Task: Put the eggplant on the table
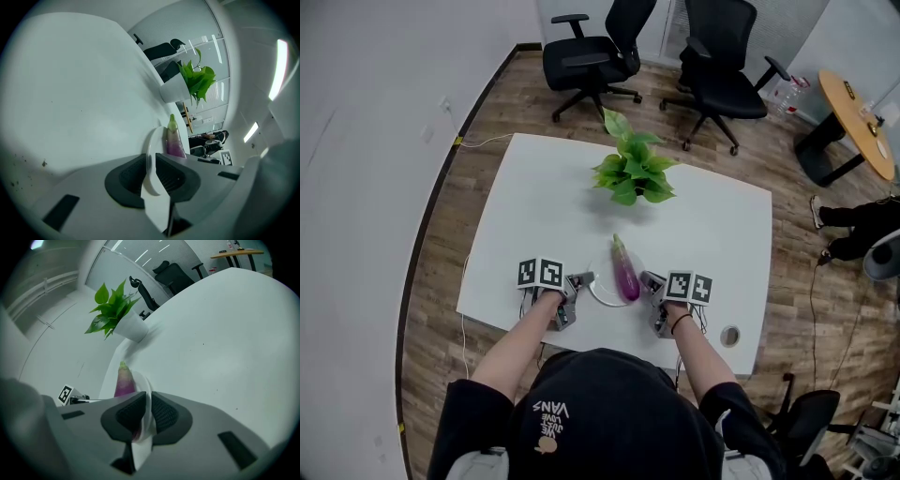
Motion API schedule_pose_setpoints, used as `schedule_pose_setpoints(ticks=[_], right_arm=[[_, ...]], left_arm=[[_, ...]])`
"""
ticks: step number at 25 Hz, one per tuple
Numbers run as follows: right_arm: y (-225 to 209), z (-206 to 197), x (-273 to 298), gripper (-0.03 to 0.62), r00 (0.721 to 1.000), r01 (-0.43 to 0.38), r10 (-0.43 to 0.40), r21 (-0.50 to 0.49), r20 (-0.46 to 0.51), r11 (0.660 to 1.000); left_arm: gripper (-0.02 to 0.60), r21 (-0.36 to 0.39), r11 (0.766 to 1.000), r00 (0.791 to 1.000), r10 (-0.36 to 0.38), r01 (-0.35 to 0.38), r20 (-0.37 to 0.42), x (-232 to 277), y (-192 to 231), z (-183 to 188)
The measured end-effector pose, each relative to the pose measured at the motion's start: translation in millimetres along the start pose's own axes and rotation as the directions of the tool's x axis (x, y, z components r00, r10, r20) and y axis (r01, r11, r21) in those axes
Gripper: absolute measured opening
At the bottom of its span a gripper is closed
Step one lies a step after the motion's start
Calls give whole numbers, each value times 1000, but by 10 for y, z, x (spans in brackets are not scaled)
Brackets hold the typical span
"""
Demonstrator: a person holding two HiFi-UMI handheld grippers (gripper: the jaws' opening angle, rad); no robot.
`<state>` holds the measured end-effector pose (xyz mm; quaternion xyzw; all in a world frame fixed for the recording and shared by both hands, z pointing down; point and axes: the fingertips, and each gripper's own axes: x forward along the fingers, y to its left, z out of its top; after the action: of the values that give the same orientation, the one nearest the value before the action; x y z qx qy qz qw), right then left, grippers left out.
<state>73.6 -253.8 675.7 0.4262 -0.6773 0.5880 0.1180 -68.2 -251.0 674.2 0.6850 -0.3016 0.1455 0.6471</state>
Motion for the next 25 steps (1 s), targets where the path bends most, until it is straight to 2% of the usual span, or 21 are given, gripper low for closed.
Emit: schedule_pose_setpoints(ticks=[23,25], right_arm=[[-19,-13,-64,37,1000,25,-25,-36,9,999],[-26,2,-89,37,999,38,-37,-63,17,997]], left_arm=[[49,3,1000,1000,-11,11,5,-28,10,-28],[49,18,1000,1000,-8,8,14,-52,2,-26]])
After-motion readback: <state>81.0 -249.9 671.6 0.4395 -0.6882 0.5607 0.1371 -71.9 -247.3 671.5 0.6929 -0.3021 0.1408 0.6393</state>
